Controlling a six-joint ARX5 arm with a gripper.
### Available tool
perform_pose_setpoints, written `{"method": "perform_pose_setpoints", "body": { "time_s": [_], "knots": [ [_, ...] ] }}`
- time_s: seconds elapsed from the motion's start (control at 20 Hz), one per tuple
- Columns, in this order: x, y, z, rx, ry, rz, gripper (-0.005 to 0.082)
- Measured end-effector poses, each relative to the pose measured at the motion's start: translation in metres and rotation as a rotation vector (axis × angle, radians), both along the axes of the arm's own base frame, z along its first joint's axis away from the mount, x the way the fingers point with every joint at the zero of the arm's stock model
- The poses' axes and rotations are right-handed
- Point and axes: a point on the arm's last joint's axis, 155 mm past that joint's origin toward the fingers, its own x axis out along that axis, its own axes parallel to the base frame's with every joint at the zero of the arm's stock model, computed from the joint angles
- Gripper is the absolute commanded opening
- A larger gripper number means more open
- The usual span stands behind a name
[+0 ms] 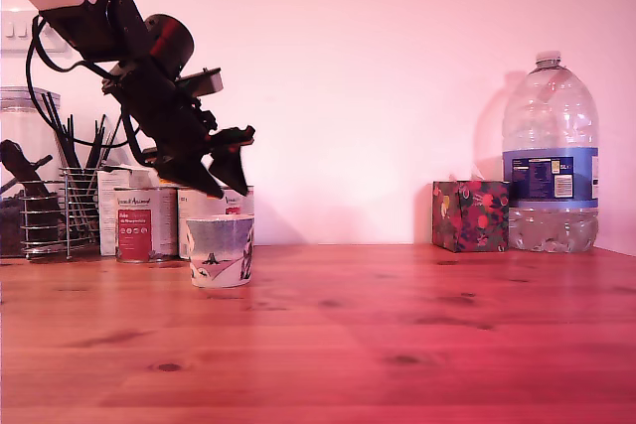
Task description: Pick up the coffee capsules from the table one by one and drop them inside the nearest coffee cup
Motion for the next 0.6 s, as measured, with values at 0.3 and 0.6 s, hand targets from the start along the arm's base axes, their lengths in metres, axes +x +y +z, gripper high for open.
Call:
{"method": "perform_pose_setpoints", "body": {
  "time_s": [0.3, 0.6],
  "knots": [
    [-0.050, 0.016, 0.028, -0.030, -0.113, 0.006, 0.0036],
    [-0.115, 0.034, 0.018, -0.041, -0.115, 0.014, 0.0035]
  ]
}}
